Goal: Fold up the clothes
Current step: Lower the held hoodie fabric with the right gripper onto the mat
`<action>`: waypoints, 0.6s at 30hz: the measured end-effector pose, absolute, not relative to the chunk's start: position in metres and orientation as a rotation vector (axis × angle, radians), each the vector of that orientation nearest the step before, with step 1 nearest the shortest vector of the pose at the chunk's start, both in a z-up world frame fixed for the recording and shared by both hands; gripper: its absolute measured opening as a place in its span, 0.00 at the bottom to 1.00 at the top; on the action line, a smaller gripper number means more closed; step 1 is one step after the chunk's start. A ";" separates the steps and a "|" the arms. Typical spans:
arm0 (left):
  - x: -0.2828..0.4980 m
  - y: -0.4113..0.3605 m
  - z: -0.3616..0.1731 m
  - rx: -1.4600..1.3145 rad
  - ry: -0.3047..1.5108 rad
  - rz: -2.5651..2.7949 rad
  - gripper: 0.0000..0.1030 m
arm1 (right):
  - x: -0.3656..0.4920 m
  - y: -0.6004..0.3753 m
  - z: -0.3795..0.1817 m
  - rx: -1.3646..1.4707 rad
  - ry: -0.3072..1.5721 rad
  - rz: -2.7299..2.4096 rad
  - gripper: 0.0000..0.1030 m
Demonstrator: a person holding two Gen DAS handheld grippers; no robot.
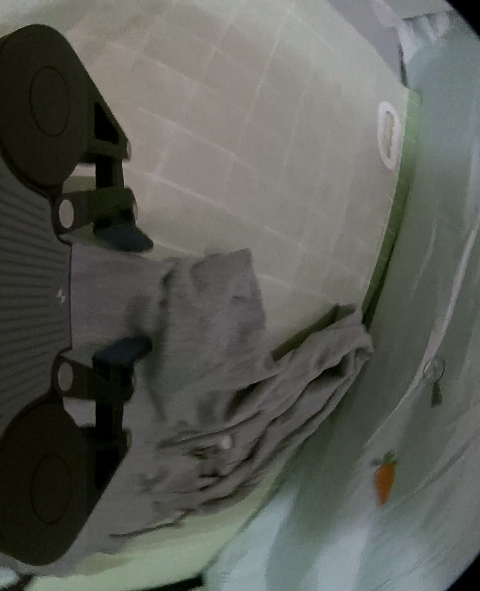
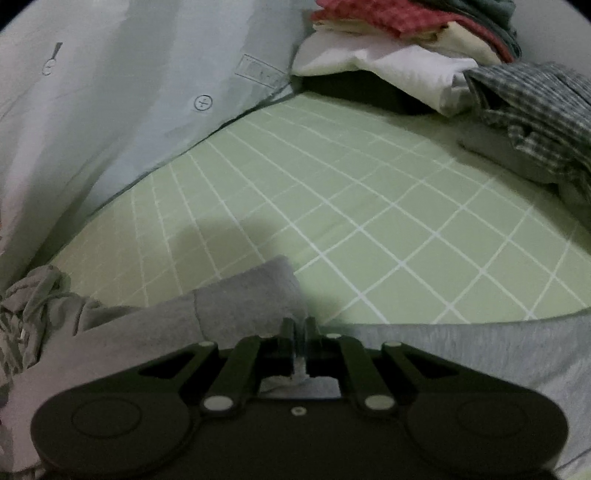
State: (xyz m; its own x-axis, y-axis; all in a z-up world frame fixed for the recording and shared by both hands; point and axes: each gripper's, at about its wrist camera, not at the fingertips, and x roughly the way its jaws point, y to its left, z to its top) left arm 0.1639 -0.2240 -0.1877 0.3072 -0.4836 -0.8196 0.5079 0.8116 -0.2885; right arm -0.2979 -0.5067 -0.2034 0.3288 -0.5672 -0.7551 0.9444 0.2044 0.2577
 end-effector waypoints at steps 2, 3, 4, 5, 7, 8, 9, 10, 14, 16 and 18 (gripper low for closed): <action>0.176 -0.227 -0.190 -0.006 1.086 -0.658 0.23 | -0.294 -0.506 -0.203 0.768 0.595 -1.140 0.05; 0.182 -0.228 -0.191 -0.021 1.087 -0.663 0.20 | -0.291 -0.506 -0.203 0.744 0.613 -1.141 0.05; 0.189 -0.229 -0.192 -0.037 1.093 -0.670 0.18 | -0.289 -0.506 -0.202 0.722 0.627 -1.142 0.05; 0.195 -0.229 -0.192 -0.052 1.097 -0.671 0.18 | -0.287 -0.505 -0.202 0.701 0.641 -1.143 0.05; 0.205 -0.228 -0.193 -0.082 1.098 -0.660 0.17 | -0.284 -0.504 -0.201 0.669 0.665 -1.145 0.05; 0.210 -0.227 -0.193 -0.097 1.098 -0.654 0.16 | -0.283 -0.504 -0.201 0.660 0.672 -1.147 0.05; 0.214 -0.226 -0.193 -0.113 1.094 -0.647 0.16 | -0.283 -0.504 -0.201 0.654 0.677 -1.150 0.06; 0.218 -0.224 -0.193 -0.130 1.084 -0.639 0.15 | -0.283 -0.505 -0.201 0.651 0.679 -1.153 0.07; 0.231 -0.223 -0.191 -0.151 1.061 -0.619 0.16 | -0.286 -0.507 -0.202 0.661 0.673 -1.161 0.10; 0.231 -0.224 -0.185 -0.131 1.013 -0.592 0.16 | -0.286 -0.507 -0.202 0.663 0.674 -1.162 0.11; 0.228 -0.222 -0.174 -0.098 0.956 -0.555 0.18 | -0.286 -0.507 -0.201 0.665 0.678 -1.174 0.19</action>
State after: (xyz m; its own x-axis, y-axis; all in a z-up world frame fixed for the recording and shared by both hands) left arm 0.2284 -0.2217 -0.1737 0.4492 -0.4898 -0.7472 0.4053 0.8570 -0.3182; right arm -0.2859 -0.5072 -0.2007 0.2433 -0.5903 -0.7697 0.9617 0.2500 0.1123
